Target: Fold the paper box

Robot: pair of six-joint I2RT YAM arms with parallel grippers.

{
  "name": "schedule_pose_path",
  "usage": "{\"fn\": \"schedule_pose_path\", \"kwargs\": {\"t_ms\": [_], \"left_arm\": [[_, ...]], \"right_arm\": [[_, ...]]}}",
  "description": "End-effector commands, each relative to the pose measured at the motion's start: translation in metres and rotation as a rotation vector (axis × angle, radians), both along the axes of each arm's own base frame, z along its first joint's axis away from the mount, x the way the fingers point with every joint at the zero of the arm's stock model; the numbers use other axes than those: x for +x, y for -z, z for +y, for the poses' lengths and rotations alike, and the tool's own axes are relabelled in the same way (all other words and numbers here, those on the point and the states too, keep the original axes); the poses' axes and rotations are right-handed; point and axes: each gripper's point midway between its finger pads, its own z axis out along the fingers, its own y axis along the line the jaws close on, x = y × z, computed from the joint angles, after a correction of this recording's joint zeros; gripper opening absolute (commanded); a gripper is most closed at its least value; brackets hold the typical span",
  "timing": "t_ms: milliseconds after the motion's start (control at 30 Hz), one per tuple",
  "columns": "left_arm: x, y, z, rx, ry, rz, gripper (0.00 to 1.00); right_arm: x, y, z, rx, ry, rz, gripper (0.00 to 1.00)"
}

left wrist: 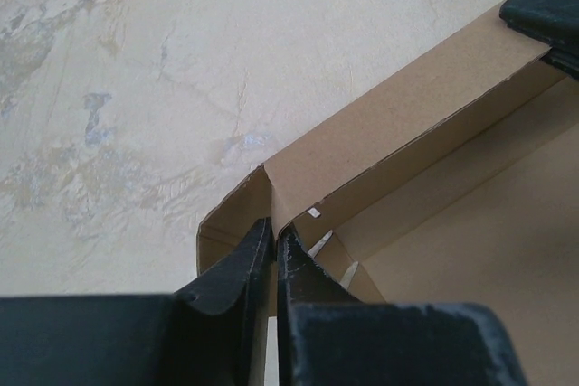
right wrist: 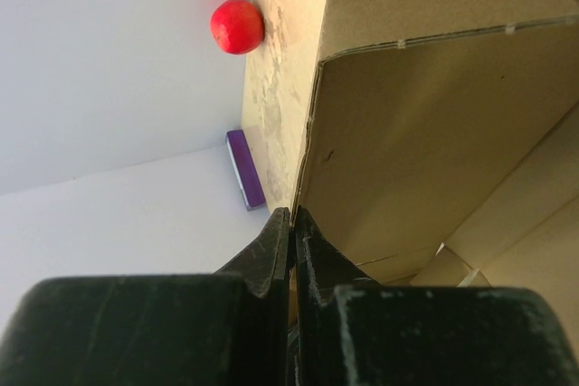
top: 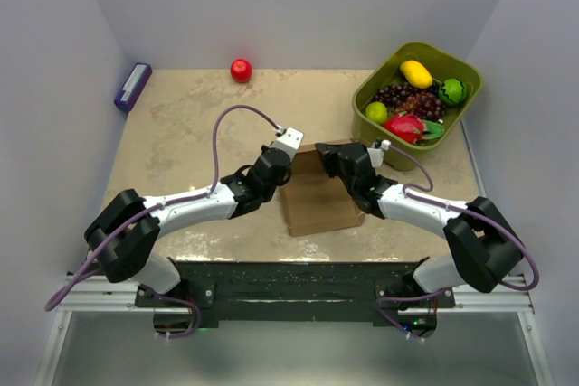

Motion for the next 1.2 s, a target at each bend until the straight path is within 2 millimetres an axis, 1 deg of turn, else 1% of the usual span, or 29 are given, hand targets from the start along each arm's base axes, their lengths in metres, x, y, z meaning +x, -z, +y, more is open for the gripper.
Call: {"fn": "schedule_pose_path", "kwargs": {"t_ms": [0,133,267,333,500,700,833,967,1000,1067,1100,1167], "left_arm": [[0.007,-0.028,0.000,-0.075,-0.038,-0.064,0.06],[0.001,-0.024,0.013,-0.046,-0.057,-0.057,0.06],[-0.006,-0.023,0.031,-0.023,-0.096,-0.054,0.06],[-0.010,-0.022,0.037,-0.022,-0.111,-0.050,0.06],[-0.020,-0.027,0.046,-0.041,-0.113,-0.038,0.06],[-0.033,-0.025,0.060,-0.036,-0.131,0.001,0.09],[-0.042,-0.020,0.070,-0.023,-0.154,0.026,0.10],[-0.047,-0.021,0.074,-0.030,-0.152,0.040,0.13],[-0.048,-0.022,0.072,-0.035,-0.139,0.041,0.16],[-0.052,-0.023,0.063,-0.063,-0.082,0.052,0.21],[-0.052,-0.025,0.060,-0.075,-0.063,0.049,0.25],[-0.055,-0.026,0.056,-0.090,-0.036,0.053,0.29]], "right_arm": [[0.003,0.006,-0.013,-0.035,0.072,0.001,0.00],[0.003,0.008,-0.017,-0.048,0.086,0.008,0.00],[0.002,0.010,-0.020,-0.054,0.096,0.014,0.00],[0.001,0.011,-0.023,-0.062,0.104,0.017,0.00],[0.001,0.011,-0.025,-0.070,0.113,0.019,0.00],[0.001,0.013,-0.027,-0.076,0.121,0.023,0.00],[0.000,0.015,-0.027,-0.077,0.121,0.027,0.00],[0.001,0.015,-0.026,-0.080,0.119,0.028,0.00],[0.001,0.016,-0.027,-0.080,0.120,0.028,0.00],[0.001,0.017,-0.027,-0.082,0.120,0.030,0.00],[0.001,0.017,-0.027,-0.082,0.120,0.030,0.00],[0.001,0.017,-0.026,-0.080,0.121,0.030,0.00]]}}
